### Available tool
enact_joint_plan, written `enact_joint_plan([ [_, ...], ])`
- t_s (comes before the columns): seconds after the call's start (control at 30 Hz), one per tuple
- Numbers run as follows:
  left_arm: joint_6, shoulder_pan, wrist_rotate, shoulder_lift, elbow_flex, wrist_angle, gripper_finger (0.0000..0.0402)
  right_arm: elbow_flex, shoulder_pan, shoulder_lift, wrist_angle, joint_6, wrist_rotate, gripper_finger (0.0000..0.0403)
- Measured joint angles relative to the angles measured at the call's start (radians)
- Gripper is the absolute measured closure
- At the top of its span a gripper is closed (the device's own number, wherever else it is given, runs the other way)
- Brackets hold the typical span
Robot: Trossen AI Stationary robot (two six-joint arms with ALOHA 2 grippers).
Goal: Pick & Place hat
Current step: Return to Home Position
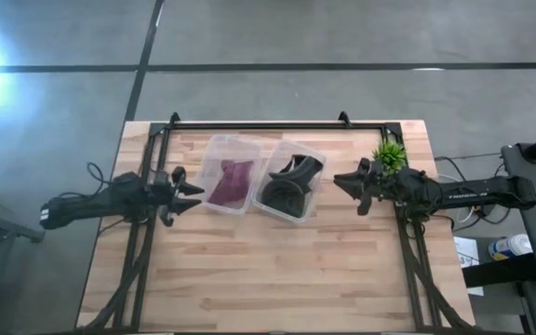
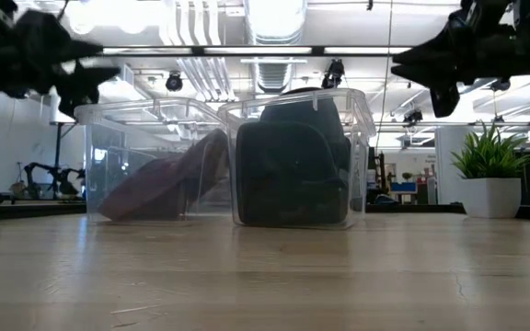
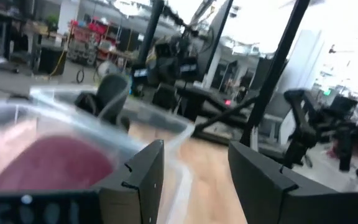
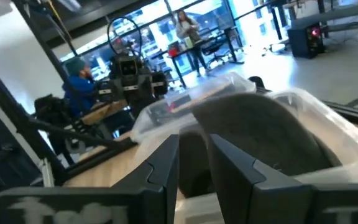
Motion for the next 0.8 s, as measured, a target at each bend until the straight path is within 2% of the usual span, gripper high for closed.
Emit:
enact_joint_plan([
  [0.1,-0.002,0.0,0.001,0.0,-0.047,0.004,0.0228,-0.014,0.0,0.003,0.0,0.0,0.001,0.0321],
  [0.37,0.069,0.0,0.004,0.003,-0.048,-0.008,0.0228,-0.055,0.0,0.004,0.0,0.0,0.0,0.033],
  [0.8,0.039,0.0,-0.006,0.015,-0.048,-0.016,0.0228,-0.101,0.0,0.002,0.001,0.0,-0.001,0.0319],
])
